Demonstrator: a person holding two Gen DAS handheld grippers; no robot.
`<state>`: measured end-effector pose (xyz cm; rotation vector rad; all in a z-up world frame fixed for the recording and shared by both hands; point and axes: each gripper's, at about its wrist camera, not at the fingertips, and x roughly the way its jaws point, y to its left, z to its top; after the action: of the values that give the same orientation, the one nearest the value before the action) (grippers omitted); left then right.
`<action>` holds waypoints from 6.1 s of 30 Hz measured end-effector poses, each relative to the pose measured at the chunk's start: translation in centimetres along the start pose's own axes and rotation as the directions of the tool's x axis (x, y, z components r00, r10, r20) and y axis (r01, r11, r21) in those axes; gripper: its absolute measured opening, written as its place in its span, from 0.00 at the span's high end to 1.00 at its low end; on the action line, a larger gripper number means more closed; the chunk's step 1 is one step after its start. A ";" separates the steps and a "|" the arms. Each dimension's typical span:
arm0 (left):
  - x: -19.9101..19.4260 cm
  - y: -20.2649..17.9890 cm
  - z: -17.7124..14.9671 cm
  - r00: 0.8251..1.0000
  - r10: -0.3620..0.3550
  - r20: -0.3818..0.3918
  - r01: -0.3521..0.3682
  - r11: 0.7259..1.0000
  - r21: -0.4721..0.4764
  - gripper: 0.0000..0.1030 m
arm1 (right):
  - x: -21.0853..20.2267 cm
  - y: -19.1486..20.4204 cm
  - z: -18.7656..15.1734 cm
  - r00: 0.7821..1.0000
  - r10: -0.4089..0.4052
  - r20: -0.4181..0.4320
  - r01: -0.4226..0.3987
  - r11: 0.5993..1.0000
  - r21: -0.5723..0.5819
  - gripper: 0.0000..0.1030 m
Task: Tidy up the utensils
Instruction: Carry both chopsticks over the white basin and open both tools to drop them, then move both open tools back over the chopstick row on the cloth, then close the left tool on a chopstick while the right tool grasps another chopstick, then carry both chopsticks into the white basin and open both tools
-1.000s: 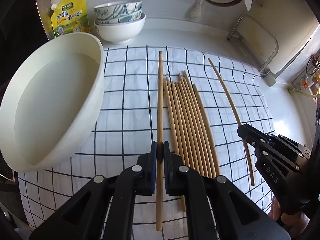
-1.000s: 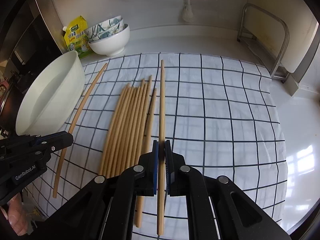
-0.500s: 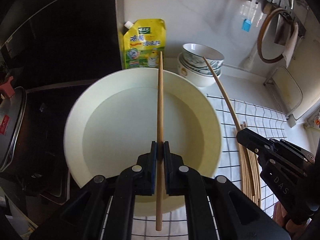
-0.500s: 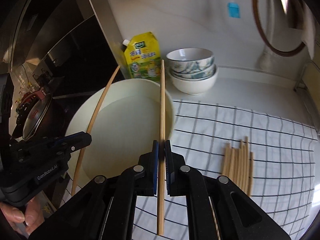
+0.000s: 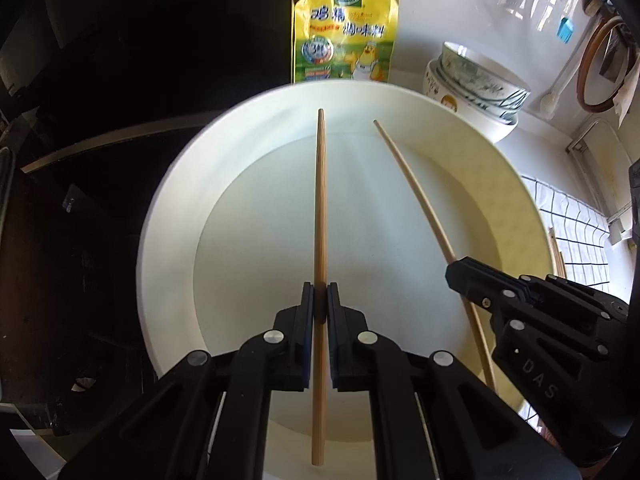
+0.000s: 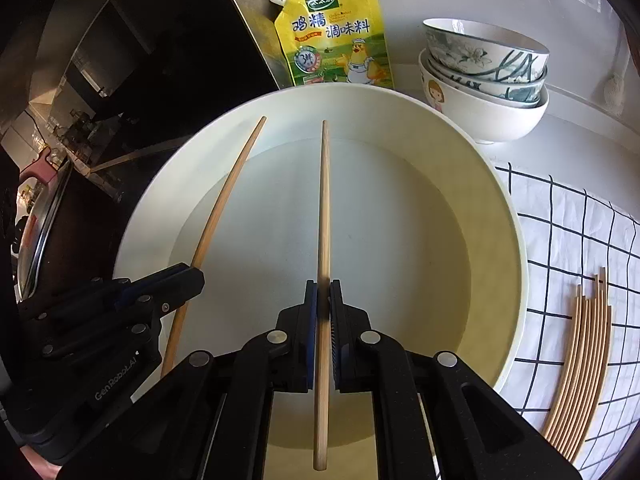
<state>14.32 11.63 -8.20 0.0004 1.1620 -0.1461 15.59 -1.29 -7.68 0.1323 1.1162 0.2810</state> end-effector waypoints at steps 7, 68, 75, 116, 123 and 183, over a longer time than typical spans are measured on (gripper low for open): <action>0.2 0.5 -0.5 1.000 0.013 -0.007 -0.012 1.000 0.008 0.90 | 0.6 0.0 -0.5 0.999 -0.048 -0.001 0.048 0.999 -0.004 0.89; -3.4 -21.1 -9.7 0.985 -0.173 -0.009 0.171 0.962 0.212 0.45 | -11.8 -20.8 -18.2 0.954 -0.295 0.056 0.275 0.934 0.227 0.64; -0.6 -21.9 -11.0 0.990 -0.130 -0.061 0.140 0.970 0.201 0.43 | -9.7 -21.7 -18.9 0.964 -0.264 0.036 0.251 0.945 0.208 0.64; 3.6 -24.5 -11.3 0.998 -0.012 -0.057 0.020 0.991 0.132 0.26 | -8.9 -25.4 -19.0 0.959 -0.281 0.037 0.271 0.949 0.163 0.60; 3.6 -24.7 -11.5 0.998 0.033 -0.054 -0.024 0.988 0.150 0.23 | -8.4 -25.2 -18.4 0.963 -0.267 0.038 0.259 0.955 0.147 0.60; -3.3 -21.2 -6.5 0.992 -0.121 0.040 0.113 0.978 0.173 0.93 | -12.6 -20.5 -13.2 0.974 -0.143 0.174 0.121 0.984 0.131 0.94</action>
<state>4.61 -8.47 -6.15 0.0791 1.0965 -0.3478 1.74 -24.98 -7.51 0.1855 0.9542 0.0806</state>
